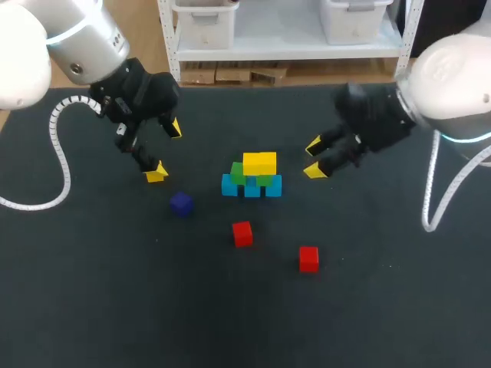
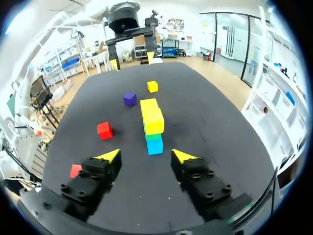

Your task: Place the blue cubes, place green cubes on the blue cubes, place the yellow cubes on the green cubes, then place the red cubes on the yellow cubes, and place purple cube on the red cubes.

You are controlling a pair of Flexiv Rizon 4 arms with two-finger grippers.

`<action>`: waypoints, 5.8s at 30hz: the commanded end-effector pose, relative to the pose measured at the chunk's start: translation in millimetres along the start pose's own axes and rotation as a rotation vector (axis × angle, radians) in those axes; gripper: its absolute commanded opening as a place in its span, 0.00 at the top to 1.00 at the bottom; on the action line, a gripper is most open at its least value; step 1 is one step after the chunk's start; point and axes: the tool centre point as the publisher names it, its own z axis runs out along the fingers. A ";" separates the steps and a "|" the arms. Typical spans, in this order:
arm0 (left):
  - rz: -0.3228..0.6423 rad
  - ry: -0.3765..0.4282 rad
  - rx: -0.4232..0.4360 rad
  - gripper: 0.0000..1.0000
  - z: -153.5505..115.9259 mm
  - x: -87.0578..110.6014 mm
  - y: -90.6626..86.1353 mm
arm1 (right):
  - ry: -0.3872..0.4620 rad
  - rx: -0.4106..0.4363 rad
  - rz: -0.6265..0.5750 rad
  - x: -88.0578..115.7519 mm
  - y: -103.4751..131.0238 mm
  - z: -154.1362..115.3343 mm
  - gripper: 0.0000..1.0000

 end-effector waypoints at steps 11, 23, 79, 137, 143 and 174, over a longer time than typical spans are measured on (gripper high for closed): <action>0.003 -0.003 -0.003 0.00 0.1 1.2 -1.1 | -0.019 -0.028 -0.058 8.6 -0.5 -9.5 0.00; 0.026 0.016 -0.009 0.00 -2.4 11.2 5.2 | -0.019 -0.028 -0.058 8.6 -0.5 -9.5 0.00; -0.279 0.101 -0.052 0.05 68.9 95.0 39.8 | -0.019 -0.028 -0.058 8.6 -0.5 -9.5 0.00; -0.106 0.033 -0.053 1.00 12.5 -37.3 18.3 | -0.019 -0.028 -0.058 8.6 -0.5 -9.5 0.00; -0.099 0.024 -0.048 1.00 17.4 -45.3 19.5 | -0.019 -0.028 -0.058 8.6 -0.5 -9.5 0.00; -0.067 0.018 0.010 1.00 48.5 -76.7 28.4 | -0.019 -0.028 -0.058 8.6 -0.5 -9.5 0.00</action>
